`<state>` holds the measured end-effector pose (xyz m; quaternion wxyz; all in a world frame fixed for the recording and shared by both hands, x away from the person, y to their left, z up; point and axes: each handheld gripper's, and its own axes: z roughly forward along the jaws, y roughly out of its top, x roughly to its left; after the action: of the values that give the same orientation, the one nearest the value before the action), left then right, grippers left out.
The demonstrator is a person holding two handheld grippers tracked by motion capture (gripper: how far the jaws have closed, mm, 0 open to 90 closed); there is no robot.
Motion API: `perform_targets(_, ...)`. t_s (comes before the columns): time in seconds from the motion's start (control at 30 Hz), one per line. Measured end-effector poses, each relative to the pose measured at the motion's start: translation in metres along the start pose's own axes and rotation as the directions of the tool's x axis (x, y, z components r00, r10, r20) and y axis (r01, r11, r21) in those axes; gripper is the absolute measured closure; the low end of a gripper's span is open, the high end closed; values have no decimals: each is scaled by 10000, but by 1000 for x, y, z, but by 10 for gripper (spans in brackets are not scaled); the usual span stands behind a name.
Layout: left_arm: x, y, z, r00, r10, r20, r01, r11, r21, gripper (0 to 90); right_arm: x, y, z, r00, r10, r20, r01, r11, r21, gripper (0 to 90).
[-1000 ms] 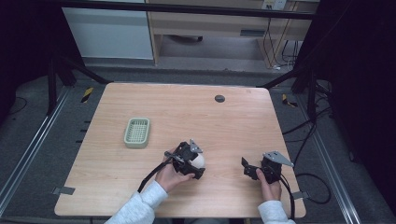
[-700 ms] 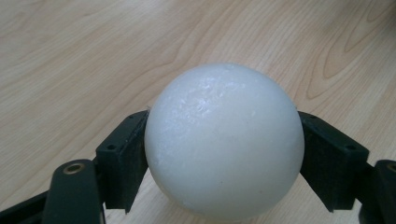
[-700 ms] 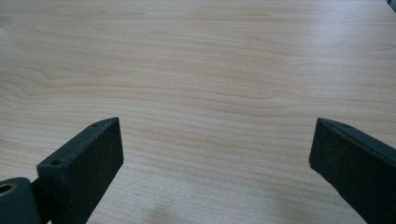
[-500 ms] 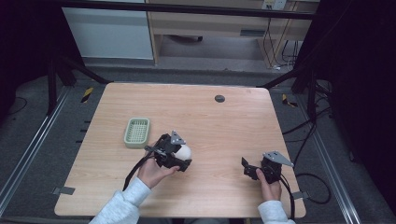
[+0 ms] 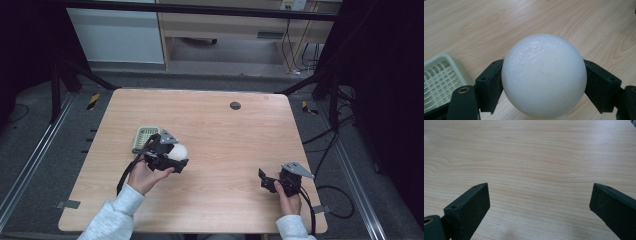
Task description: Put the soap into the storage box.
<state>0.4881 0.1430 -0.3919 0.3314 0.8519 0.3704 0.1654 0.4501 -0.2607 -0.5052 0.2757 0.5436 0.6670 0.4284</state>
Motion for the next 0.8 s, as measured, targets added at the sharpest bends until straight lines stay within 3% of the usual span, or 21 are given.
perform_targets(0.37,27,-2,-11,9978,-462,-471,457,9989,-125,234,0,0,0,10000,0,-7,0,10000,1,33)
perform_targets(0.53,42,-3,-13,9938,-874,-693,856,9959,-279,234,0,0,0,10000,-60,23,60,10000,-22,33)
perform_targets(0.8,60,-4,-12,9882,-1148,-1018,1141,9934,-118,234,-1,-1,-1,10000,9,-31,-9,10000,-26,33)
